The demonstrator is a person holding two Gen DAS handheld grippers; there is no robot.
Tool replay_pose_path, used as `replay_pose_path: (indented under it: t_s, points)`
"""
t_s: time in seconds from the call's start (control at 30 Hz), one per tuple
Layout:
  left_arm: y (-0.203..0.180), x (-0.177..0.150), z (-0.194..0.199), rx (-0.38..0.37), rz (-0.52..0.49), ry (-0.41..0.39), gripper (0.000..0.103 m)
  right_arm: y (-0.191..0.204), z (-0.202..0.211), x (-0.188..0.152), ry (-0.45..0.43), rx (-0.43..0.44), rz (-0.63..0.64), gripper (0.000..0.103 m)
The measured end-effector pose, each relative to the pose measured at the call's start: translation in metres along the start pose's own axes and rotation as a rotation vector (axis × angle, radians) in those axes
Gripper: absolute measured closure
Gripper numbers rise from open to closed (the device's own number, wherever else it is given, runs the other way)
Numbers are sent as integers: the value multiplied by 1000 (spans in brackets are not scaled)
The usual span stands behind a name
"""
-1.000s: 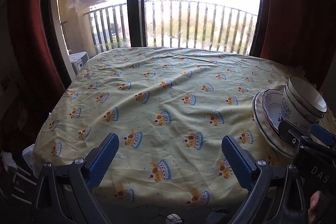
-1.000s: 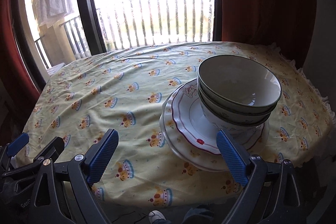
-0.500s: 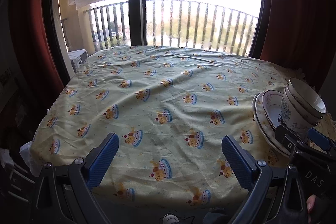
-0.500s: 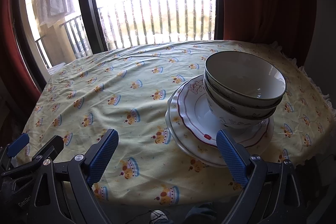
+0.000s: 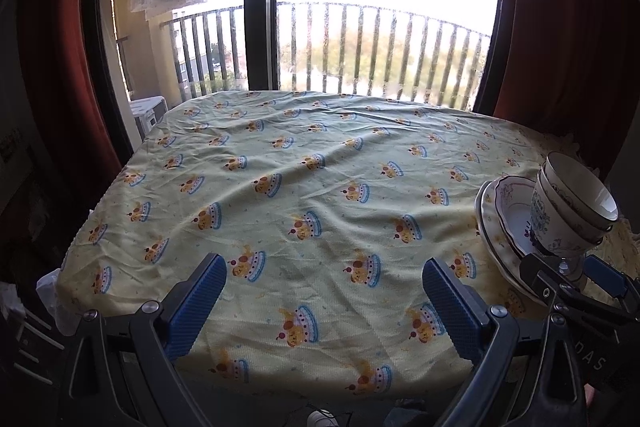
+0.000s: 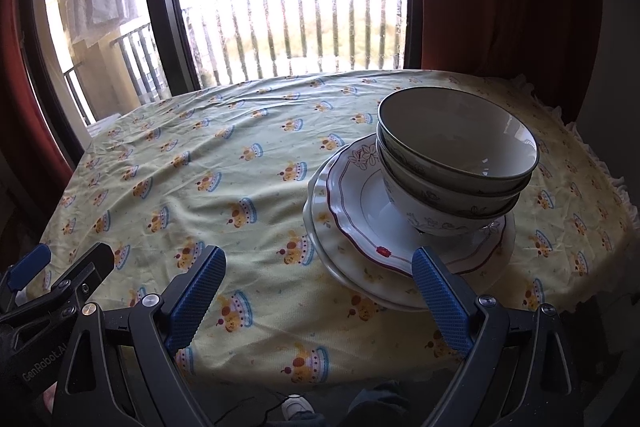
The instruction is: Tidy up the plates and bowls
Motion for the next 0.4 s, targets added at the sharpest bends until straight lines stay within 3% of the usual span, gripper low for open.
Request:
replay_pose_path:
  t_s: [0.4]
  points:
    - [0, 0, 0, 4, -7, 6, 0, -2, -1, -3, 13, -6, -4, 7]
Point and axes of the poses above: each gripper's, at about its wrist camera, not at the fingertips, and z roughly against the way its jaws point, y to its left, x to its top, the point moved 3 cm from there along -z, roughly the way its jaws point, and after that the axes turned 4 degrees about x, right-handed, at the moved point
